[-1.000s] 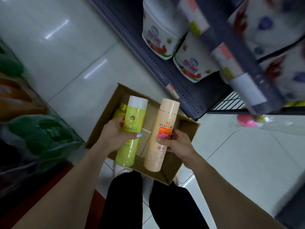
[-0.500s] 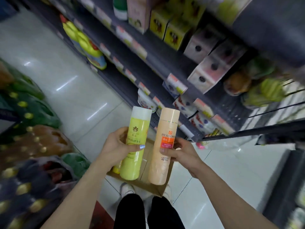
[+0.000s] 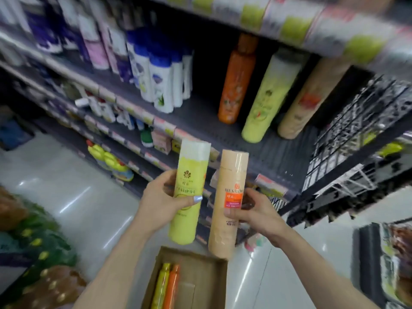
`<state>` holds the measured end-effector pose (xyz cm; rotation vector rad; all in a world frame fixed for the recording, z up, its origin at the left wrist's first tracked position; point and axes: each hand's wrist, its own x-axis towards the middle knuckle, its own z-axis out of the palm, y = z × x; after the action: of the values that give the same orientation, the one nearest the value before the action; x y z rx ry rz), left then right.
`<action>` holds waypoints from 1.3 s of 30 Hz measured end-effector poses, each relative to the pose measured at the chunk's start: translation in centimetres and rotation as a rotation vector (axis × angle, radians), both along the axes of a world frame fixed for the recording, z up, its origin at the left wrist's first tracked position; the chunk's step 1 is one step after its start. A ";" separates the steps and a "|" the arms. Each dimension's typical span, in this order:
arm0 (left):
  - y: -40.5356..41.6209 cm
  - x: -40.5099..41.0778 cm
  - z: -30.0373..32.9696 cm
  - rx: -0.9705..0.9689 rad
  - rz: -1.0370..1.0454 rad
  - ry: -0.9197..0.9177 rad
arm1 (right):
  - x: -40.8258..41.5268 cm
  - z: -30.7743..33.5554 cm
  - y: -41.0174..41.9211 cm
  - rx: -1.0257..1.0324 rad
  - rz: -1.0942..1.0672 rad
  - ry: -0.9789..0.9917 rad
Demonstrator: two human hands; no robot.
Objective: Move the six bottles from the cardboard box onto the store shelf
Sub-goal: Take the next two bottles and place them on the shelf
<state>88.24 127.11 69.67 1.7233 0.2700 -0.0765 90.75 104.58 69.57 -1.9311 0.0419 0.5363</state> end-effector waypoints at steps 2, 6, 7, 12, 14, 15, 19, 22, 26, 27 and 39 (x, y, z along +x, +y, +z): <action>-0.9 1.1 2.3 0.010 -0.028 -0.051 | 0.2 2.3 -0.7 0.014 -0.016 -0.039; -2.8 3.7 6.2 0.034 -0.098 -0.153 | 0.8 6.2 -2.0 0.026 -0.076 -0.125; -3.4 4.4 6.9 0.044 -0.116 -0.174 | 1.1 6.9 -2.4 0.024 -0.103 -0.150; -6.1 7.4 9.3 0.045 -0.170 -0.256 | 2.6 9.6 -3.9 0.017 -0.286 -0.247; -6.9 8.5 9.9 0.045 -0.183 -0.285 | 3.2 10.4 -4.5 -0.006 -0.349 -0.300; -7.2 9.1 10.1 0.044 -0.191 -0.297 | 3.6 10.7 -4.9 -0.002 -0.383 -0.320; -8.1 11.4 9.8 0.030 -0.194 -0.318 | 5.3 10.8 -4.9 0.047 -0.512 -0.396; -8.8 12.7 9.2 0.006 -0.177 -0.337 | 7.1 10.0 -4.0 0.047 -0.623 -0.445; -9.6 14.1 8.1 -0.035 -0.182 -0.333 | 9.1 8.8 -3.7 -0.013 -0.709 -0.493; -9.7 14.3 7.8 -0.037 -0.180 -0.330 | 9.5 8.5 -3.8 -0.042 -0.726 -0.508; -11.1 14.8 4.6 -0.035 -0.092 -0.388 | 12.2 6.9 -4.6 -0.042 -0.785 -0.536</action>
<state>103.06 116.06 74.30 1.6758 -0.0966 0.1843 102.97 99.93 76.45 -1.8545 0.4454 -0.5032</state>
